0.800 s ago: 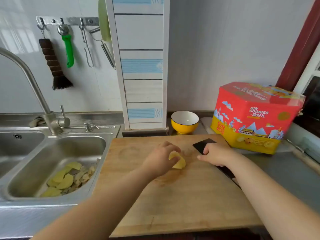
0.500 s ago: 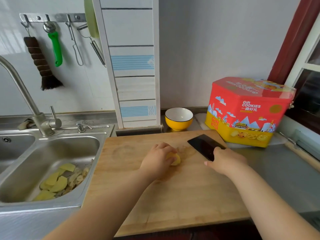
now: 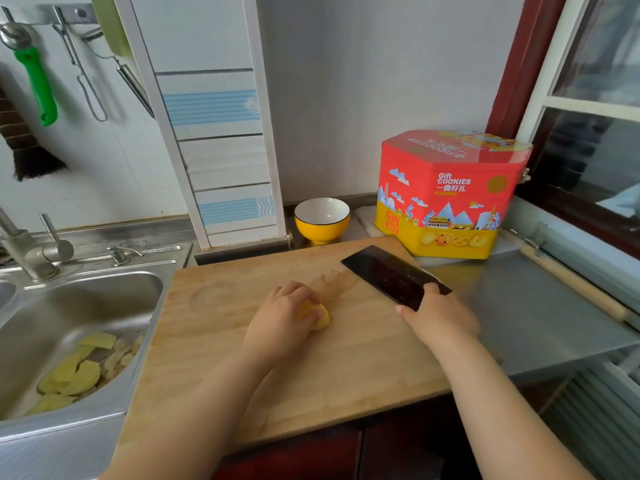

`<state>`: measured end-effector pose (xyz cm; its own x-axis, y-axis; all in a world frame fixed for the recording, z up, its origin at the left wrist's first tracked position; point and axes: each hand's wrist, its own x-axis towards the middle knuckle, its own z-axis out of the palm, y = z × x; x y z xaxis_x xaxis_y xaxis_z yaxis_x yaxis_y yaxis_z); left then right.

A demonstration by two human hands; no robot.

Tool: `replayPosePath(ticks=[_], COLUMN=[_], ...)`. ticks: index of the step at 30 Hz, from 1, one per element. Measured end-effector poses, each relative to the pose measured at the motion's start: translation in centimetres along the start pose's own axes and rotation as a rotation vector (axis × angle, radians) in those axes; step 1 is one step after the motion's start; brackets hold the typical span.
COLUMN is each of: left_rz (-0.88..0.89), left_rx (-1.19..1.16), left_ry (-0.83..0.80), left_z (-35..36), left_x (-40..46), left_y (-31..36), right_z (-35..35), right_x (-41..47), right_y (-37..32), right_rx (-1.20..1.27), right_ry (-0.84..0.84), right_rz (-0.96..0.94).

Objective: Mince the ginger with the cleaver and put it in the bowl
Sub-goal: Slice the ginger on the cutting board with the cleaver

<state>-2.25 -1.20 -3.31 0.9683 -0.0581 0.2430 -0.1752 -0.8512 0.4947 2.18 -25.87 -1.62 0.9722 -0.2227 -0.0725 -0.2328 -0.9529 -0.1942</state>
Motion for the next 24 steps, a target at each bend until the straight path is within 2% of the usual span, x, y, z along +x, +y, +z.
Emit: replayPosePath(ticks=[4,10,13,19,24], left_rz=[0.029,0.056,0.081,0.120,0.093], left_rx=[0.011,0.080,0.078,0.115,0.110], left_ry=[0.125,0.275,0.298,0.323,0.327], left_z=[1.1,1.8,1.9,1.7,1.7], left_x=[-1.0,-1.7,-1.6,-1.6,-1.4], left_y=[-0.1,-0.8,-1.2,-0.8,-0.6], right_z=[0.9,-0.7,-2.4,-4.9,-5.2], right_x=[-1.0,-1.3,-1.9,-3.2,-3.2], right_y=[-0.2,-0.4,-1.5,-5.2,-7.2], right_rx=[0.012,0.132,0.164,0.184,0.059], right_ry=[0.143,0.140,0.059,-0.272,-0.299], right_rz=[-0.087,-0.260,-0.331,-0.461,-0.526])
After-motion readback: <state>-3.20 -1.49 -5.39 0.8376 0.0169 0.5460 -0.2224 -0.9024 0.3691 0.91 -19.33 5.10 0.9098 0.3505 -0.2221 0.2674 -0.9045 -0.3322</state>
